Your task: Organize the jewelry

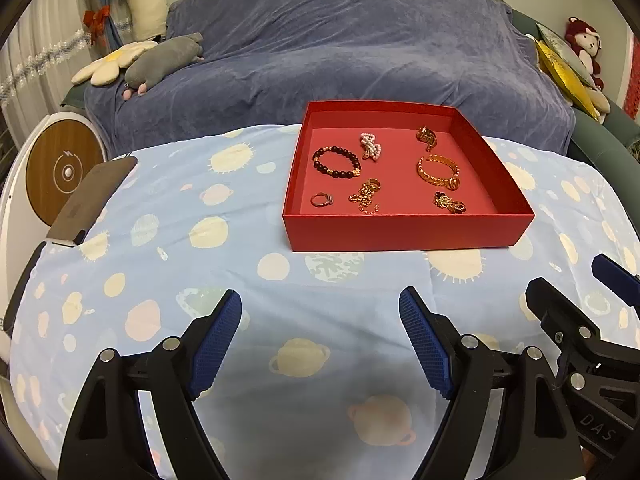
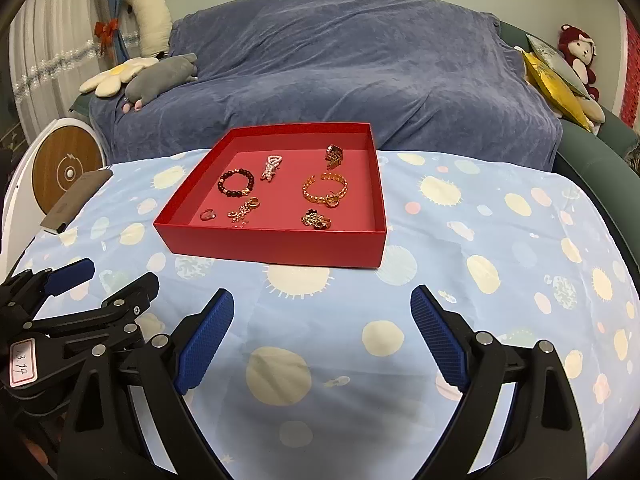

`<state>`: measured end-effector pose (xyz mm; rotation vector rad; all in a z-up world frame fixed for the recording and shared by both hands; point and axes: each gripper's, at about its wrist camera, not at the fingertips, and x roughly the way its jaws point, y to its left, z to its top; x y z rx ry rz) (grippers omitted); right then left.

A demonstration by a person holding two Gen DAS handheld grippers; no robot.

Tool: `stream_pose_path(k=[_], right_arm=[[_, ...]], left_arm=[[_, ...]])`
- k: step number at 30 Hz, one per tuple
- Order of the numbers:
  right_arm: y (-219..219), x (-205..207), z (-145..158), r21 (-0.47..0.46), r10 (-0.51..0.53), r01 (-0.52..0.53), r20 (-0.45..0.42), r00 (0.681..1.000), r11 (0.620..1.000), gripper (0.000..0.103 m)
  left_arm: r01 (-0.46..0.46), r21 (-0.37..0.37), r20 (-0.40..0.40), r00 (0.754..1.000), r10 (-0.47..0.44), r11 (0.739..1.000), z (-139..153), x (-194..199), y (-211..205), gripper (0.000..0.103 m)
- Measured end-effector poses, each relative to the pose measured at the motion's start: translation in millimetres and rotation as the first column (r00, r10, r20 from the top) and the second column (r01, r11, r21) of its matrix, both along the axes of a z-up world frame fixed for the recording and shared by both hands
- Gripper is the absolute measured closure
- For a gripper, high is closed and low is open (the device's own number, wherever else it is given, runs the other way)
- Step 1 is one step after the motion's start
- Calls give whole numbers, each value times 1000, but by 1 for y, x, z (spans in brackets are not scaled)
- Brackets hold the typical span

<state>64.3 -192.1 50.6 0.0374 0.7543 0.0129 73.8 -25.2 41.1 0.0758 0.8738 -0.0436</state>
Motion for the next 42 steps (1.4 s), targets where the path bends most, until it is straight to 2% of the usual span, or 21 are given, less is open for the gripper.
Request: stream_pose_path(k=[11, 29, 42], right_arm=[[-5, -2, -1, 25, -29, 28, 4, 1000, 999, 15], [-7, -7, 1, 6, -27, 27, 19, 999, 1000, 15], [-6, -7, 1, 6, -24, 24, 21, 999, 1000, 15]], left_arm=[[-22, -1, 5, 1000, 22, 1000, 2, 0, -3, 25], [-34, -7, 4, 999, 34, 999, 2, 0, -6, 25], [-51, 0, 10, 999, 51, 999, 2, -1, -4, 21]])
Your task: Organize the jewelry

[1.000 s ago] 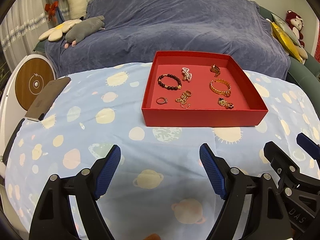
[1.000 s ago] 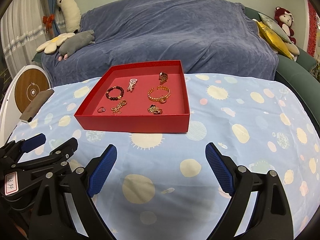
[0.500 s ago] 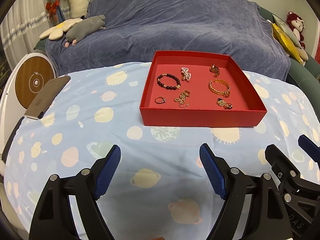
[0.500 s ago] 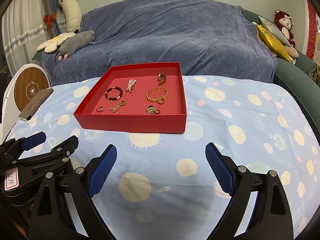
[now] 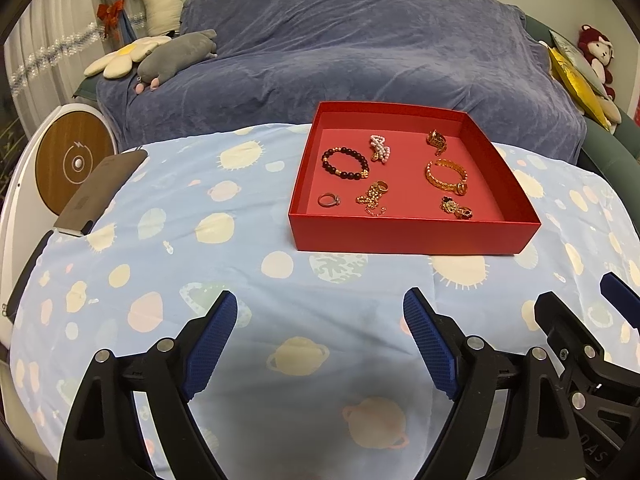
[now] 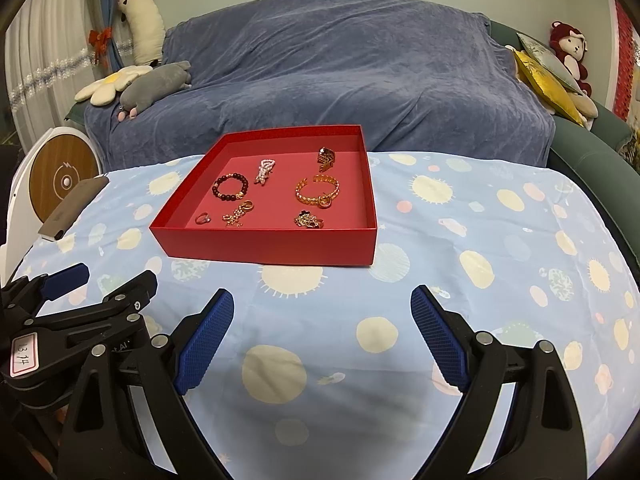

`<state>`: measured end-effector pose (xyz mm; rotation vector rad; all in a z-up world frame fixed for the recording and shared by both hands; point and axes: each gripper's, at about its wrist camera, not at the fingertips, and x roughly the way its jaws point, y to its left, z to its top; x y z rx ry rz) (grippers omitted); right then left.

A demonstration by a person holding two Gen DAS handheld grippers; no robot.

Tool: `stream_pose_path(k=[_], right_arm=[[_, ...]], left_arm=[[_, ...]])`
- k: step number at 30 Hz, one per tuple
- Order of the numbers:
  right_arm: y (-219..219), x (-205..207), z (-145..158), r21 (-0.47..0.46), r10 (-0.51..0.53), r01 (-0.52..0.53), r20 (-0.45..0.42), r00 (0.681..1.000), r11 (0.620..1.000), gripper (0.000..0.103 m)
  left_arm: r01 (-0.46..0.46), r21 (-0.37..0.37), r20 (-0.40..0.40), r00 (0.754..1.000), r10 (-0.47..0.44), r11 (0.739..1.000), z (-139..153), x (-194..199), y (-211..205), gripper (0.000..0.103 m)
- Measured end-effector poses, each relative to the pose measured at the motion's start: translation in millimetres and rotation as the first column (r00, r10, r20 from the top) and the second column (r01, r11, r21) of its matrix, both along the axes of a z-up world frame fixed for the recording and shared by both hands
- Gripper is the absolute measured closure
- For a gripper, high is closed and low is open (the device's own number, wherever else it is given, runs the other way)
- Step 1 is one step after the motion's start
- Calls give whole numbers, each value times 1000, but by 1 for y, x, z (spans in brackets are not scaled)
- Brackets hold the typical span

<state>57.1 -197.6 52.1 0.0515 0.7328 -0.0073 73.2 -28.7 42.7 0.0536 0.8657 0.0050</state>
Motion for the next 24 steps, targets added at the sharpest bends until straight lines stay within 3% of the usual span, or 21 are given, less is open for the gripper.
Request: stream_pose_path(k=[24], right_arm=[[0, -1, 2, 2, -13, 13, 12, 1000, 1000, 13]], left_arm=[[-1, 1, 33, 999, 1, 1000, 2, -3, -1, 21]])
